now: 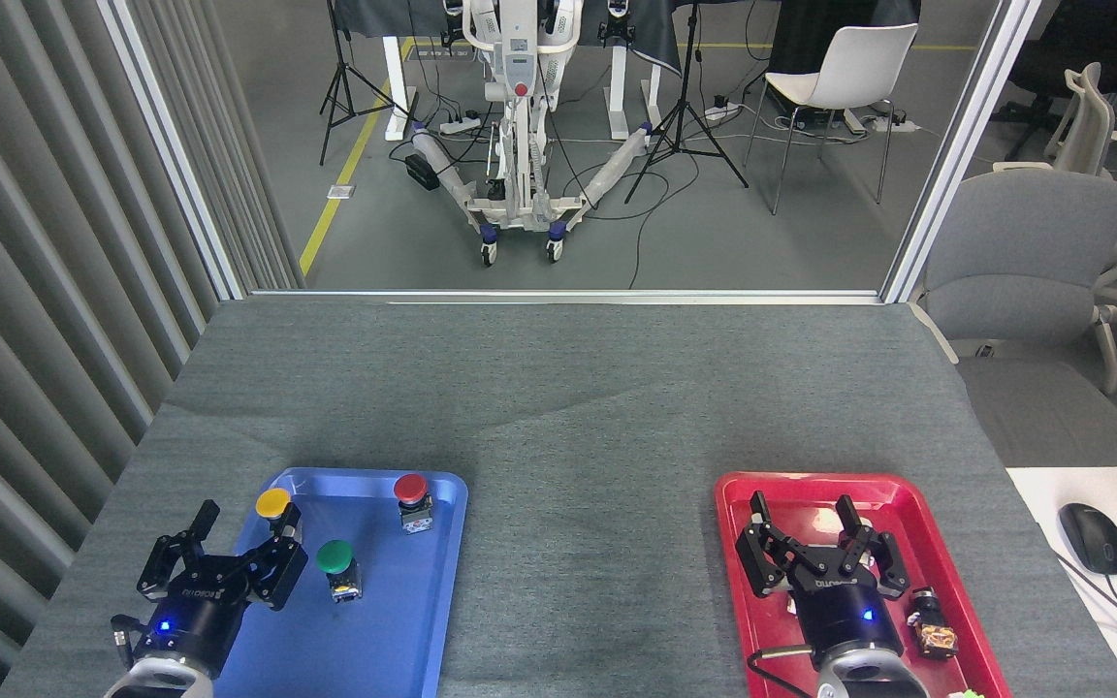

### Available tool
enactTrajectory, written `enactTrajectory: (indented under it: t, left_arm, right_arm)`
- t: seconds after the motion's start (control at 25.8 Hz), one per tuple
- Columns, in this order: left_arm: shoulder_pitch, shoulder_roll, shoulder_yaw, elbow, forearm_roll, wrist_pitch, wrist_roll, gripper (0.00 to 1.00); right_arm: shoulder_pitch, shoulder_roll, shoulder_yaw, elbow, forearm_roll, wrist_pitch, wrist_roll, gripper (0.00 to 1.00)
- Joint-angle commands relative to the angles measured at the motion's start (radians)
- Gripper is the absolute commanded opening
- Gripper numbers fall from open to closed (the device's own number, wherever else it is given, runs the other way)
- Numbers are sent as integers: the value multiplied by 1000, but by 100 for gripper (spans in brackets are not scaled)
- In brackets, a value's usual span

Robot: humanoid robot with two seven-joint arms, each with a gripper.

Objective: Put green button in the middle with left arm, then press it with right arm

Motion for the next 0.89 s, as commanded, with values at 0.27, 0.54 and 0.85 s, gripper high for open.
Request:
enactTrajectory:
  t: [0.27,0.54,0.85]
  left_arm:
    - [8,4,-2,-18,-4,-23,-2,100]
    - [11,6,-2,-30,-3,-19,24,99]
    - [14,12,-2,-29,-1,-22,47,99]
  right_arm:
    - [3,-4,-11,0,-3,-4,-3,99]
    - [20,-6,-52,0,-3,-8,-6,99]
    - [23,-3,-52,-4,-3,-10,-6,99]
